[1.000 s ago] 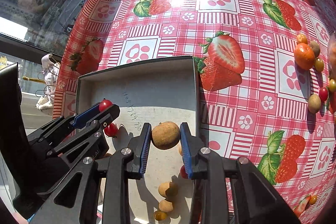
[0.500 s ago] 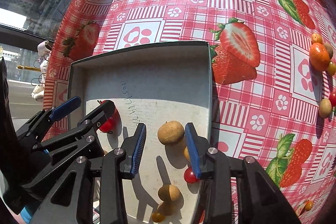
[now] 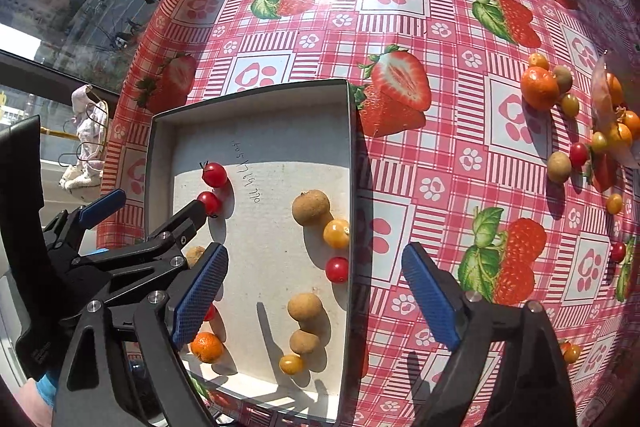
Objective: Organize fruits
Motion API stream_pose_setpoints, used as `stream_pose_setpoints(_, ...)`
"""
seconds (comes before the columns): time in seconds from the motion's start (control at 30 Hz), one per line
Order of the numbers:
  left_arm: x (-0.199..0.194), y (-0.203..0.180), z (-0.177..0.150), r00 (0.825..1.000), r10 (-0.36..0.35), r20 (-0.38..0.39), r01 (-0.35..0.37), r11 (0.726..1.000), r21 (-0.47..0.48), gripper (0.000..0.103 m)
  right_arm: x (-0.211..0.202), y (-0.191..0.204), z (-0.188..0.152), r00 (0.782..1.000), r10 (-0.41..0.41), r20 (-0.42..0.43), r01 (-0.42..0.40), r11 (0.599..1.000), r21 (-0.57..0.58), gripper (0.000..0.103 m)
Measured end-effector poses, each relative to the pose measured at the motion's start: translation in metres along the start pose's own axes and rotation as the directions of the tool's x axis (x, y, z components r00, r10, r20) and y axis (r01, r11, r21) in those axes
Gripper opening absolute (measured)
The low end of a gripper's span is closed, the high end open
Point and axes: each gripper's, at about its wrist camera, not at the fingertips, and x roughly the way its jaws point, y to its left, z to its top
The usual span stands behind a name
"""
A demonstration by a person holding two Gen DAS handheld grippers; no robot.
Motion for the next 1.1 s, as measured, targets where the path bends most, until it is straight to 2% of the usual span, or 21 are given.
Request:
stream_pose_setpoints(0.07, -0.005, -0.003, -0.006, 1.0, -0.01, -0.005, 0.01, 1.0, 0.011, 0.102, -0.005, 0.0, -0.005, 1.0, -0.008, 0.0, 0.008, 1.0, -0.001, 0.095)
stream_pose_setpoints(0.27, -0.019, -0.012, -0.024, 1.0, 0.0, -0.02, 0.001, 0.998, 0.061, 0.102, -0.025, -0.002, -0.021, 1.0, -0.029, 0.003, 0.029, 0.999, -0.021, 0.096)
stream_pose_setpoints(1.1, -0.051, -0.03, -0.059, 1.0, -0.01, -0.022, 0.012, 0.994, 0.106, 0.102, -0.062, 0.003, -0.055, 0.998, -0.062, 0.008, 0.062, 0.994, -0.086, 0.096)
